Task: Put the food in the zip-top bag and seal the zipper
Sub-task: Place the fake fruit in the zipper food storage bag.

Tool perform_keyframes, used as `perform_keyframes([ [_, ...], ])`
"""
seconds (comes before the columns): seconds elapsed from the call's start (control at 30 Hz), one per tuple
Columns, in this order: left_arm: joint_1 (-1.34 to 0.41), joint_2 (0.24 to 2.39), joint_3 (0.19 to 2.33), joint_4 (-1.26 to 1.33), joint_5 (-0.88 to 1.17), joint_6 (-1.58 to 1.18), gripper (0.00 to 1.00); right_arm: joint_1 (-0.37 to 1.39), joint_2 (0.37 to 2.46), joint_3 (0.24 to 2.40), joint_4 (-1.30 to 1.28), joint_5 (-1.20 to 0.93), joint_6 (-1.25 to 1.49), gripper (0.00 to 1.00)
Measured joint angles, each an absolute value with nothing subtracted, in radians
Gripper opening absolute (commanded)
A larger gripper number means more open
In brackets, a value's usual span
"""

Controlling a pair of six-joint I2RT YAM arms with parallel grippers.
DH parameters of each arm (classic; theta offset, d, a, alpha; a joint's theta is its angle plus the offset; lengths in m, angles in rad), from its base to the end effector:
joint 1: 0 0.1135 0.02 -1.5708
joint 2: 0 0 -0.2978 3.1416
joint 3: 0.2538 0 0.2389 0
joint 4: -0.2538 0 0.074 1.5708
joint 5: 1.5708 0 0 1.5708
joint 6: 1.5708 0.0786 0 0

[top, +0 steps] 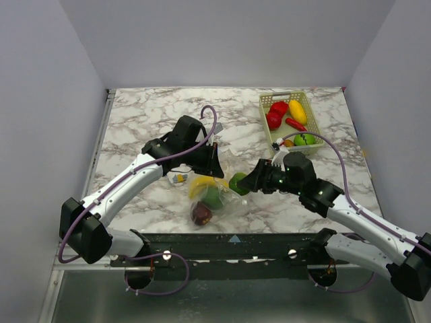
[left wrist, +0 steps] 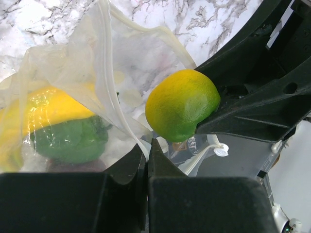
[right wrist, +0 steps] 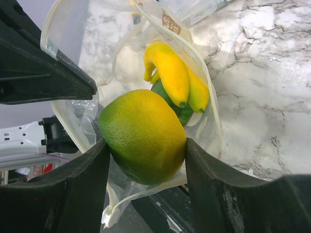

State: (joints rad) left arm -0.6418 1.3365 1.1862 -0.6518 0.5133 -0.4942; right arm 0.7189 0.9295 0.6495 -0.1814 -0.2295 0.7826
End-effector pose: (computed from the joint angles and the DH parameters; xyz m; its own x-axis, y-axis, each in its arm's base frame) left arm 0.2072 -0.2030 0.3254 -0.8840 0.1448 -0.4446 0.4267 0.6385 -0.6405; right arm 0.1504 0.1553 0.2789 -0.7978 0.2142 -0.5635 -0.3272 0.6312 0.7032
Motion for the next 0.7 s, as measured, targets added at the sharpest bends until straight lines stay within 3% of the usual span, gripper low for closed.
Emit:
perform_keyframes([
  [0.27,-0.642,1.336,1.186,-0.652,0.514,-0.494,0.00,0.719,0.931,0.657,-0.197,-0.229,0.767,0.70],
  [0.7,-0.642,1.336,1.186,-0.652,0.514,-0.494,0.00,0.719,0.939,0.701,-0.236,-0.197,0.750,0.73],
])
